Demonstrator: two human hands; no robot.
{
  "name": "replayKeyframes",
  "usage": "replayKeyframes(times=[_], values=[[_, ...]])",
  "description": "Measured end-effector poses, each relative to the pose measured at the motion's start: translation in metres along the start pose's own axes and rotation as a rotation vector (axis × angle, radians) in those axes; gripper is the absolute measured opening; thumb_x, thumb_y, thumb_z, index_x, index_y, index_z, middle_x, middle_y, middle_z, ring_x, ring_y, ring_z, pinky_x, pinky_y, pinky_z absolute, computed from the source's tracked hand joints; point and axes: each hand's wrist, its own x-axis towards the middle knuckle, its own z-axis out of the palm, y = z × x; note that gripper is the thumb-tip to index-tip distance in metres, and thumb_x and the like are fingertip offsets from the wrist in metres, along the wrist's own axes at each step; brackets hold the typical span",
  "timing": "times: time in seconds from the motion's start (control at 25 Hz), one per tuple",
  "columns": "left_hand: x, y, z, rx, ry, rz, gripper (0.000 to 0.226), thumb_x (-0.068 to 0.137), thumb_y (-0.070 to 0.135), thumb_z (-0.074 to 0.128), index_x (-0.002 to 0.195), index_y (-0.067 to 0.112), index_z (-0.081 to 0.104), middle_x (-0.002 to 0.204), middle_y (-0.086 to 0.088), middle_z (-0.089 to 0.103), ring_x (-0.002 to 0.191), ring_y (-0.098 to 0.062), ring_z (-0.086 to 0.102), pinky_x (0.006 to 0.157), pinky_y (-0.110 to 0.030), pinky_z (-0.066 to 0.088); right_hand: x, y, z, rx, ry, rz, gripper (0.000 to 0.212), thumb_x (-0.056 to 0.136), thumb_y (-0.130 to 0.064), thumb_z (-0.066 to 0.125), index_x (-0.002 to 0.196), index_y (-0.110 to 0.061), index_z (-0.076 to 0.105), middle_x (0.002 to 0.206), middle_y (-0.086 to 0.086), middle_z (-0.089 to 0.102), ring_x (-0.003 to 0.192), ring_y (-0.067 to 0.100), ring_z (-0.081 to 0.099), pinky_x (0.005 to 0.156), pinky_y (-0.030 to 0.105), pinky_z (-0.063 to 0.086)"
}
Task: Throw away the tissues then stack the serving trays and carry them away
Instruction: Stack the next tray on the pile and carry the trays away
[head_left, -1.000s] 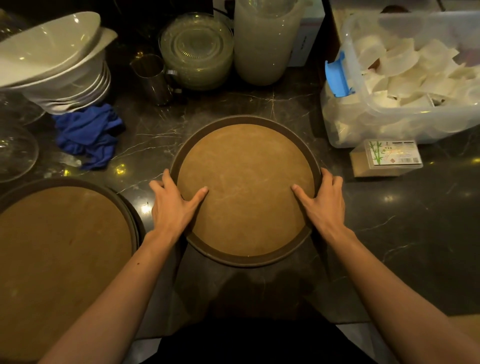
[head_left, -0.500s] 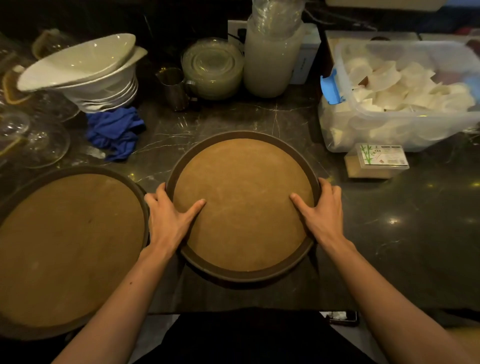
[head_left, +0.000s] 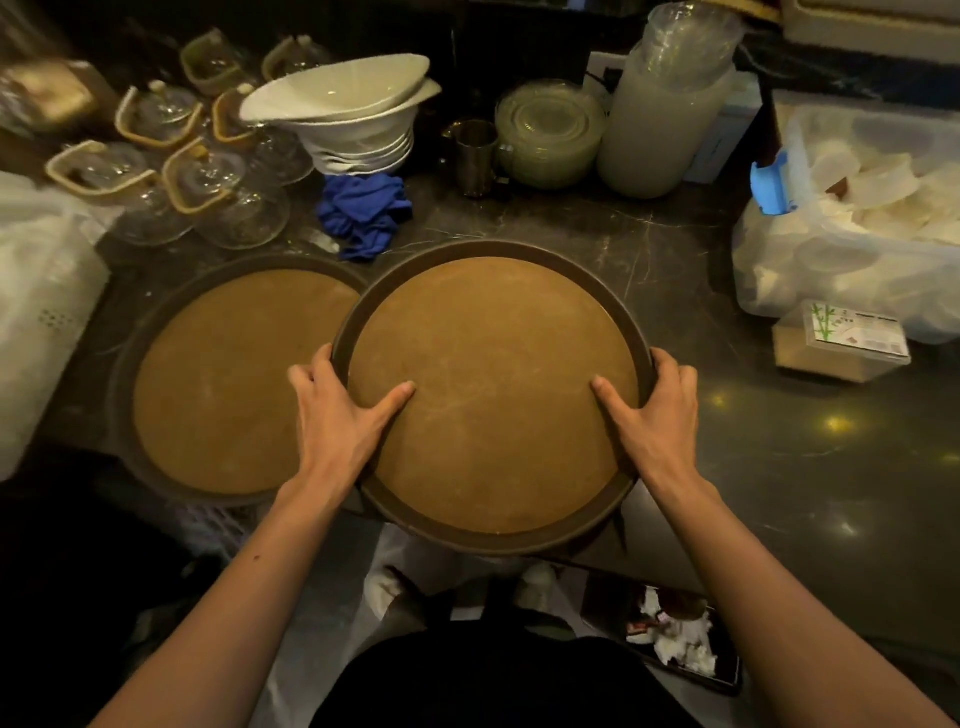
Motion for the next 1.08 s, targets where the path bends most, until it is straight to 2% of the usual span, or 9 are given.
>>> replayKeyframes(times=[0.16, 0.32, 0.56, 0.8, 1.08], values=[[-0.005, -0.047, -0.045, -0.038, 0.063, -0.039, 0.107, 0.064, 0.056, 0.081, 0.146, 0.014, 0.028, 0.136, -0.013, 0.033, 0.123, -0.033, 0.044, 0.104, -0.042, 0.037, -0.030, -0.039, 0.034, -0.003, -0.018, -0.069, 0.083, 0.078, -0.055, 0.071, 0.142, -0.014, 0.039, 0.124, 0.007, 0.043, 0.110, 0.022, 0.051, 0.092, 0.035, 0.046], [0.001, -0.101, -0.095, -0.070, 0.105, -0.086, 0.108, 0.064, 0.053, 0.083, 0.147, 0.014, 0.026, 0.137, -0.013, 0.032, 0.126, -0.031, 0.042, 0.105, -0.040, 0.035, -0.065, -0.089, 0.079, -0.009, -0.034, -0.111, 0.083, 0.079, -0.056, 0.070, 0.143, -0.013, 0.038, 0.126, 0.008, 0.042, 0.112, 0.021, 0.049, 0.089, 0.029, 0.039], [0.010, -0.173, -0.150, -0.119, 0.122, -0.135, 0.110, 0.063, 0.052, 0.084, 0.148, 0.012, 0.026, 0.139, -0.014, 0.030, 0.129, -0.032, 0.039, 0.108, -0.038, 0.033, -0.107, -0.145, 0.133, -0.054, -0.070, -0.148, 0.085, 0.079, -0.057, 0.070, 0.144, -0.013, 0.036, 0.126, 0.007, 0.042, 0.112, 0.021, 0.048, 0.088, 0.029, 0.039], [0.013, -0.203, -0.170, -0.144, 0.155, -0.183, 0.110, 0.064, 0.051, 0.083, 0.148, 0.009, 0.026, 0.138, -0.014, 0.031, 0.129, -0.031, 0.038, 0.108, -0.036, 0.033, -0.113, -0.175, 0.157, -0.076, -0.101, -0.197, 0.084, 0.080, -0.054, 0.071, 0.144, -0.013, 0.036, 0.127, 0.007, 0.041, 0.112, 0.022, 0.048, 0.093, 0.036, 0.043], [0.029, -0.203, -0.165, -0.122, 0.203, -0.230, 0.108, 0.065, 0.053, 0.082, 0.147, 0.009, 0.027, 0.137, -0.013, 0.030, 0.130, -0.031, 0.036, 0.109, -0.038, 0.032, -0.081, -0.186, 0.173, -0.025, -0.149, -0.217, 0.084, 0.079, -0.052, 0.073, 0.143, -0.011, 0.038, 0.129, 0.008, 0.043, 0.116, 0.020, 0.047, 0.091, 0.029, 0.039]])
